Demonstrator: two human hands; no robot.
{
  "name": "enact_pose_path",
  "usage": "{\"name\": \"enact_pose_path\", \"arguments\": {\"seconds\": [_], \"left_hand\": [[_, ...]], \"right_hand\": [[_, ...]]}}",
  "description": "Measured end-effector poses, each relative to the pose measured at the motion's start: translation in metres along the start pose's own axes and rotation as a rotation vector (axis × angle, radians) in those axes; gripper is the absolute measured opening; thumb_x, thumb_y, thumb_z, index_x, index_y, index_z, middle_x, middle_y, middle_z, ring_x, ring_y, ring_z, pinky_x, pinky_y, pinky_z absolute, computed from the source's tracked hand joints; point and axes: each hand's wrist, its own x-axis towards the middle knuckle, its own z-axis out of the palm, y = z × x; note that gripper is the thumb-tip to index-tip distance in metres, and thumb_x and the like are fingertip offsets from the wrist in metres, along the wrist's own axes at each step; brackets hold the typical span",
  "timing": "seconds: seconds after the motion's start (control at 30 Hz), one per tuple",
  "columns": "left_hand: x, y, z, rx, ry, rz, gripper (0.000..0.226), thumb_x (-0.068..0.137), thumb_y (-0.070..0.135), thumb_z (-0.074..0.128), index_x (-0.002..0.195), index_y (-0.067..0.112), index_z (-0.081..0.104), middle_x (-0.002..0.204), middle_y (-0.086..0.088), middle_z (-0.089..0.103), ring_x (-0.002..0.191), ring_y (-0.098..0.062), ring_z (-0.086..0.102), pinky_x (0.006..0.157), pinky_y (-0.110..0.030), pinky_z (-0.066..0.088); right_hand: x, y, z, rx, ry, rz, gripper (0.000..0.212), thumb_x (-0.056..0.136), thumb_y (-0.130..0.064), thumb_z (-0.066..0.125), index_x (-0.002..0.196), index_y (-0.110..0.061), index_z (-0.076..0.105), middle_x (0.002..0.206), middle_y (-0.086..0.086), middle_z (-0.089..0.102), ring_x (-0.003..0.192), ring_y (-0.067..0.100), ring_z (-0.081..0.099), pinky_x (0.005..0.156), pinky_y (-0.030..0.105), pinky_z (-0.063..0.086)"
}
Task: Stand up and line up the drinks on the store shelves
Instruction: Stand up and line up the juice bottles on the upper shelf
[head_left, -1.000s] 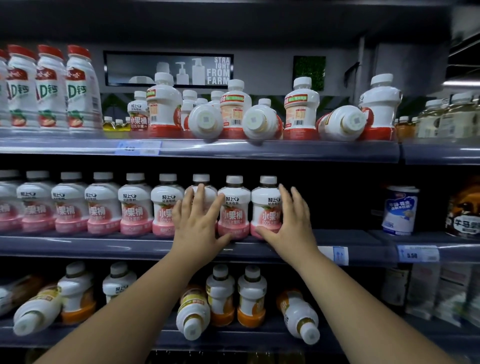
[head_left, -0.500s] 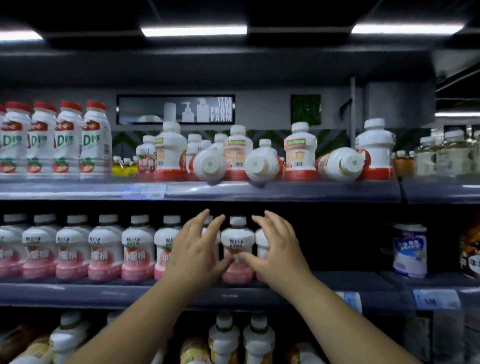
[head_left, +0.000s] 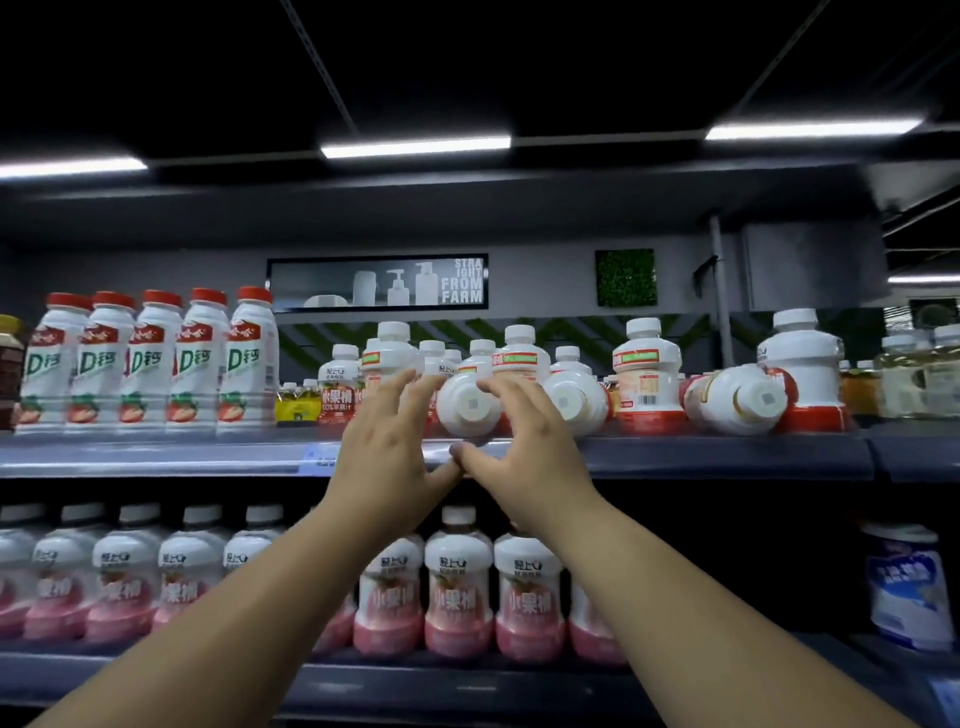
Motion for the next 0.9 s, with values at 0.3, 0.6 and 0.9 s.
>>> {"name": "enact_pose_path", "arguments": {"seconds": [0.3,0.6,0.9], "left_hand": [[0.036,-0.069,-0.004,-0.068,-0.046,-0.148,0.089,0.078,0.046,0.077,0.149,0.027,0.027,0.15,-0.002,0.033,0.137,-0.023,0.033,0.115,-0.042,0.032],[0.064,-0.09,0.025,-0.18,-0.124,-0.309,0.098,0.076,0.067,0.067,0.149,0.029,0.013,0.143,-0.006,0.042,0.125,-0.032,0.05,0.094,-0.046,0.045],[0.079,-0.131,0.008,-0.362,-0.216,-0.323,0.099,0.074,0.044,0.077,0.148,0.032,0.013,0.128,-0.003,0.054,0.109,-0.027,0.058,0.093,-0.045,0.05]], "right_hand": [[0.035,0.001,0.043,-0.242,-0.028,0.16,0.063,0.085,-0.02,0.072,0.142,-0.024,0.044,0.135,-0.001,0.048,0.124,0.02,0.043,0.104,0.028,0.032],[0.038,-0.003,0.066,-0.331,0.074,0.085,0.048,0.082,-0.005,0.066,0.127,-0.016,0.053,0.12,0.005,0.061,0.109,0.026,0.051,0.088,0.031,0.036],[0.085,-0.016,0.084,-0.175,0.126,0.159,0.038,0.089,-0.024,0.07,0.117,-0.022,0.044,0.111,0.002,0.059,0.1,0.022,0.054,0.081,0.032,0.042]]}}
